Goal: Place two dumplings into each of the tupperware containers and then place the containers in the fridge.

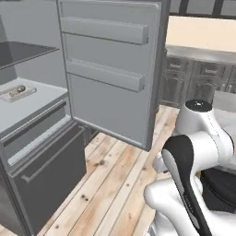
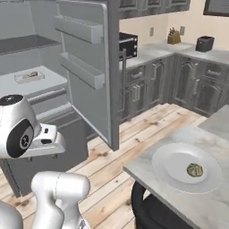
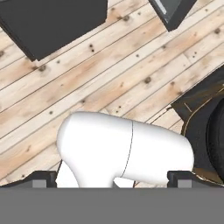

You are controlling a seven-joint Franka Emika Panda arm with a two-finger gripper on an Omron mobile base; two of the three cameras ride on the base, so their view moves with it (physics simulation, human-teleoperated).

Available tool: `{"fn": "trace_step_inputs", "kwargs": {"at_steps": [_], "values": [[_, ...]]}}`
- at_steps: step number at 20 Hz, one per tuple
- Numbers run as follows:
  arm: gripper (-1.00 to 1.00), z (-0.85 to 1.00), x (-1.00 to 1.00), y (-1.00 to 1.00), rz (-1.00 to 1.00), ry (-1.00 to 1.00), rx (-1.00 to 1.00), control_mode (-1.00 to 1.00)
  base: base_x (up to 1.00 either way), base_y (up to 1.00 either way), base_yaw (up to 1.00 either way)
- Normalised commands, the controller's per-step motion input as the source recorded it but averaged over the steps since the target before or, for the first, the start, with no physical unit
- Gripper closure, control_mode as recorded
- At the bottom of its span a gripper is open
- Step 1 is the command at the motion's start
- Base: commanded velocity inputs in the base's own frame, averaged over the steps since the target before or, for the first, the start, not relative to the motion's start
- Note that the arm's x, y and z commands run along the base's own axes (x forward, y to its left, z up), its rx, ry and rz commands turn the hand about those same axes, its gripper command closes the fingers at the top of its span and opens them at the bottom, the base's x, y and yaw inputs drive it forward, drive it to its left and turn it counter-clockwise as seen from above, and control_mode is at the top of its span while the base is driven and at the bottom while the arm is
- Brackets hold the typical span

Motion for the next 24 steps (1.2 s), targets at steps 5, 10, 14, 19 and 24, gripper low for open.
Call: {"fn": "trace_step_inputs", "kwargs": {"at_steps": [5, 10, 14, 19, 24], "values": [[-1.0, 0.0, 0.0, 0.0, 0.0, 0.0, 0.0, 1.0, -0.58, 0.15, -0.33], [-1.0, 0.0, 0.0, 0.0, 0.0, 0.0, 0.0, 1.0, -0.04, -0.1, -0.38], [-1.0, 0.0, 0.0, 0.0, 0.0, 0.0, 0.0, 1.0, 0.0, -0.31, -0.48], [-1.0, 0.0, 0.0, 0.0, 0.0, 0.0, 0.0, 1.0, 0.07, -0.32, -0.49], [-1.0, 0.0, 0.0, 0.0, 0.0, 0.0, 0.0, 1.0, 0.3, -0.21, -0.47]]}}
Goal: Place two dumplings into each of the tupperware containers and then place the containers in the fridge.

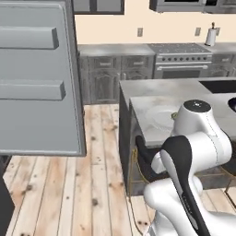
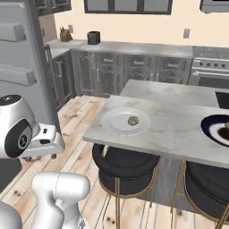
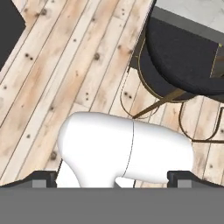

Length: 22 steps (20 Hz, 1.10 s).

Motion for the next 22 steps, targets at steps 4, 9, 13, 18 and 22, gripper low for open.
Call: {"fn": "trace_step_inputs", "kwargs": {"at_steps": [4, 9, 13, 18, 22], "values": [[-1.0, 0.0, 0.0, 0.0, 0.0, 0.0, 0.0, 1.0, 0.37, -0.28, -0.43], [-1.0, 0.0, 0.0, 0.0, 0.0, 0.0, 0.0, 1.0, 0.11, -0.34, -0.53], [-1.0, 0.0, 0.0, 0.0, 0.0, 0.0, 0.0, 1.0, 0.0, -0.31, -0.59], [-1.0, 0.0, 0.0, 0.0, 0.0, 0.0, 0.0, 1.0, 0.0, -0.23, -0.52], [-1.0, 0.0, 0.0, 0.08, -0.03, -0.08, 0.01, -1.0, 0.0, 0.01, -0.14]]}}
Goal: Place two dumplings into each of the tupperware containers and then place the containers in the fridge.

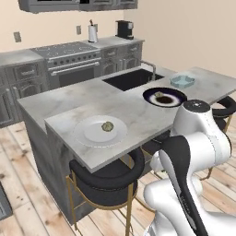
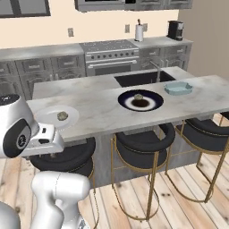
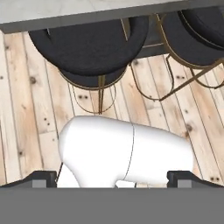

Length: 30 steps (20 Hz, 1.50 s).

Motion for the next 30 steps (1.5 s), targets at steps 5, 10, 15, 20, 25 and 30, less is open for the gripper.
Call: {"fn": "trace_step_inputs", "kwargs": {"at_steps": [5, 10, 15, 20, 25, 30], "values": [[-1.0, 0.0, 0.43, 0.11, 0.22, -0.11, 0.05, -1.0, 0.0, 0.0, 0.0], [-1.0, 0.0, 0.89, -0.01, 0.05, -0.1, 0.21, -1.0, 0.0, 0.0, 0.0], [-1.0, 0.0, 0.89, 0.33, 0.0, -0.01, 0.07, -1.0, 0.0, 0.0, 0.0], [-1.0, 0.0, 0.96, 0.78, 0.0, 0.0, 0.0, -1.0, 0.0, 0.0, 0.0], [-1.0, 0.0, 0.94, 0.48, -0.01, 0.0, 0.0, -1.0, 0.0, 0.0, 0.0], [-1.0, -0.05, 0.95, 0.33, -0.04, 0.0, 0.0, -1.0, 0.0, 0.0, 0.0]]}}
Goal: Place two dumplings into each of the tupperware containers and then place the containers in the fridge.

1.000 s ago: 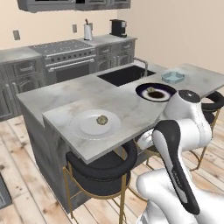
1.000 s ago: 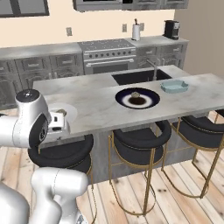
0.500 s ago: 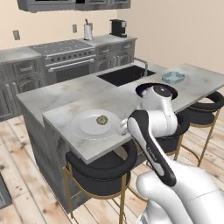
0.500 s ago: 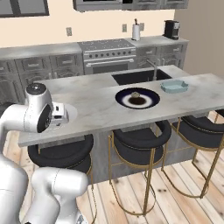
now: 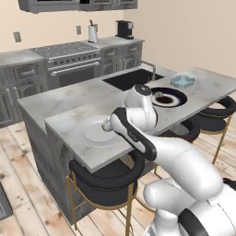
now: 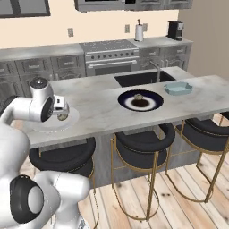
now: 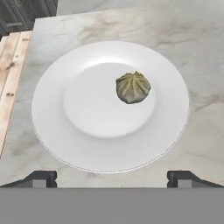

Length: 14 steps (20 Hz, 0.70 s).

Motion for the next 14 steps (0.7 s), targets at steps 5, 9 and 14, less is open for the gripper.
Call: {"fn": "trace_step_inputs", "kwargs": {"at_steps": [5, 9, 14], "values": [[-1.0, -0.18, 0.79, 0.19, -0.06, 0.0, 0.0, -1.0, 0.0, 0.0, 0.0], [-1.0, -0.39, 0.54, 0.01, -0.15, 0.0, 0.0, -1.0, 0.0, 0.0, 0.0], [-1.0, -0.41, 0.28, 0.07, -0.19, 0.0, 0.0, -1.0, 0.0, 0.0, 0.0]]}}
